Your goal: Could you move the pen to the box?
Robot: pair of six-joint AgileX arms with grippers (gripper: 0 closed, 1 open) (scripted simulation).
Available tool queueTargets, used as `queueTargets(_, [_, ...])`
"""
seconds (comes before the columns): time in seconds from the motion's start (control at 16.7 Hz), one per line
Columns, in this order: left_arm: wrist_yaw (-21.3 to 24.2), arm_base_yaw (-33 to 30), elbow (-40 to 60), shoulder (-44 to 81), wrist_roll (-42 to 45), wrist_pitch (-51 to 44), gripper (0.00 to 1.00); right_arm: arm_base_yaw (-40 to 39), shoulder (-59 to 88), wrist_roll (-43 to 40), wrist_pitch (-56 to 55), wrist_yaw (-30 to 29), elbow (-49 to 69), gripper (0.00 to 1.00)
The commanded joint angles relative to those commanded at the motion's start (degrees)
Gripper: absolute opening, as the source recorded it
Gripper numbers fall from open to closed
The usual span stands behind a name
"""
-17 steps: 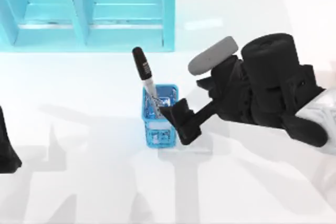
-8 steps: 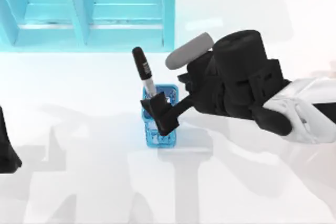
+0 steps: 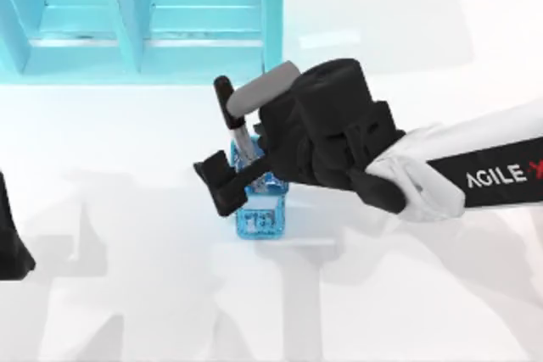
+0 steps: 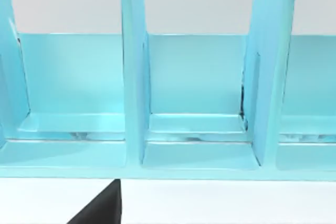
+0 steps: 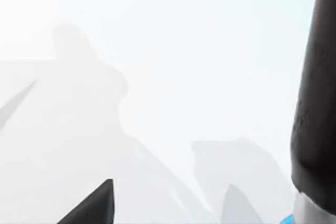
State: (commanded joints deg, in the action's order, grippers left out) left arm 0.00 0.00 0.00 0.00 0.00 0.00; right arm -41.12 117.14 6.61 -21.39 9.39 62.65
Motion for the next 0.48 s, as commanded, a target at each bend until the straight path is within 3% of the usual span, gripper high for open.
queueTargets(0.12, [0.00,0.00,0.00,0.00,0.00,0.00,1.00,0.00,0.00,0.00,0.00,0.00,0.00,1.00])
queueTargets(0.48, [0.00,0.00,0.00,0.00,0.00,0.00,1.00,0.00,0.00,0.00,0.00,0.00,0.00,0.55])
